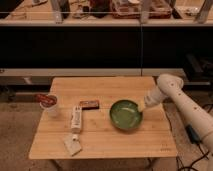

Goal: Drag the ceramic bowl in a circle

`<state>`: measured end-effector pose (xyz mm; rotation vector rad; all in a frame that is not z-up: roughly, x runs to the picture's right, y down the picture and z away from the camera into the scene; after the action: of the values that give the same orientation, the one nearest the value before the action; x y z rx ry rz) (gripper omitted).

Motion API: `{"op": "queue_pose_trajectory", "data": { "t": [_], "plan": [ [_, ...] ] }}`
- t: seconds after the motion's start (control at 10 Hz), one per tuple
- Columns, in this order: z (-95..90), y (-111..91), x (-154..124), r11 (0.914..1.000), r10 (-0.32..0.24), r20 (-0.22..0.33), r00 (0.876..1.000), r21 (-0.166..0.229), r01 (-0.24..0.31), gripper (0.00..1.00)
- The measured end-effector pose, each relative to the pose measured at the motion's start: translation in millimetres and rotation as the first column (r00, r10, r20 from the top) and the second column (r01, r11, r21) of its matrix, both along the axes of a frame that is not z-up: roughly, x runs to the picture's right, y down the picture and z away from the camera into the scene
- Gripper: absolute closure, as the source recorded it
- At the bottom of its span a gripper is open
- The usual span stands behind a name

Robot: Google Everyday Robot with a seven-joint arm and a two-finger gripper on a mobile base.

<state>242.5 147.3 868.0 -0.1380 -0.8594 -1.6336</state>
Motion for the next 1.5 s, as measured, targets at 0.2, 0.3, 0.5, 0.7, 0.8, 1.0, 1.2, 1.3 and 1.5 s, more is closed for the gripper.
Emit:
{"op": "queue_pose_trajectory", "data": {
  "t": [0.2,0.3,0.5,0.7,0.8,1.0,1.2,1.3,1.5],
  "plan": [
    [-25.5,36,8,0.9990,-0.042,-0.031,0.999,-0.018,0.042,1.00],
    [-44.4,67,5,0.9944,-0.097,-0.042,0.994,-0.048,0.095,1.00],
    [-68.8,106,-17,0.9812,-0.173,-0.031,0.984,-0.092,0.170,1.00],
    [-89.0,123,-73,0.9625,-0.238,-0.003,0.971,-0.134,0.236,1.00],
    [-92.4,121,-97,0.9578,-0.252,0.009,0.968,-0.140,0.251,1.00],
    [-95.9,98,-160,0.9514,-0.276,0.044,0.960,-0.130,0.279,1.00],
    [-85.7,64,-214,0.9501,-0.282,0.085,0.956,-0.113,0.291,1.00],
    [-76.2,52,-233,0.9505,-0.277,0.103,0.955,-0.116,0.288,1.00],
    [-32.5,18,-248,0.9620,-0.217,0.128,0.968,-0.141,0.234,1.00]
  ]
}}
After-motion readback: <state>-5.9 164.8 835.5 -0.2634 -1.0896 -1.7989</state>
